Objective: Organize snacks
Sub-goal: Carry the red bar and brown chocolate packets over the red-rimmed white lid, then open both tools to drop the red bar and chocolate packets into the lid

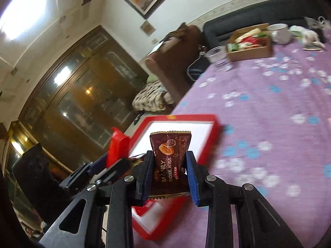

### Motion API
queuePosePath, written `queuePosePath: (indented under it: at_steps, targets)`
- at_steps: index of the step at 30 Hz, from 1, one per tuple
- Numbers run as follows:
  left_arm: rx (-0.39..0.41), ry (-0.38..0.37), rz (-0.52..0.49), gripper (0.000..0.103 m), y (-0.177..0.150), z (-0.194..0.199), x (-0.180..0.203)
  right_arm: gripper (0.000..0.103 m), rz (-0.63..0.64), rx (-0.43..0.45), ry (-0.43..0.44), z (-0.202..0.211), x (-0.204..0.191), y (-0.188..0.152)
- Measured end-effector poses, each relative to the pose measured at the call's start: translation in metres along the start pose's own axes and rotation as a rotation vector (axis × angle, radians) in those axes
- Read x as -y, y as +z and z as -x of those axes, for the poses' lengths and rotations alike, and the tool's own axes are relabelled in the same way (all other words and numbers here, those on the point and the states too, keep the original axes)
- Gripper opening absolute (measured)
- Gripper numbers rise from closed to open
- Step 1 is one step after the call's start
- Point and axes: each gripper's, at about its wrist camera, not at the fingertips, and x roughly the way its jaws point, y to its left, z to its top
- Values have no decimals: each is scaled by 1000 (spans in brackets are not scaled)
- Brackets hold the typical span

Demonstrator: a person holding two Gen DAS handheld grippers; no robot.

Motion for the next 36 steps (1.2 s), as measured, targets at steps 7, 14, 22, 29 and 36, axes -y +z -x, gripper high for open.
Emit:
queuePosePath:
  at_steps: [7, 14, 22, 29, 36]
  targets:
    - [12, 63, 66, 44, -13, 0, -32, 31, 13, -20, -18, -34, -23, -18]
    - [26, 75, 88, 44, -18, 1, -43, 34, 76, -49, -102, -58, -35, -32]
    - [27, 102, 101, 45, -16, -2, -46, 34, 99, -47, -113, -61, -40, -35]
    - [6, 153, 125, 45, -17, -9, -50, 36, 73, -12, -104, -46, -30, -30]
    - [63, 179, 100, 68, -10, 1, -37, 40, 29, 42, -123, -17, -5, -20]
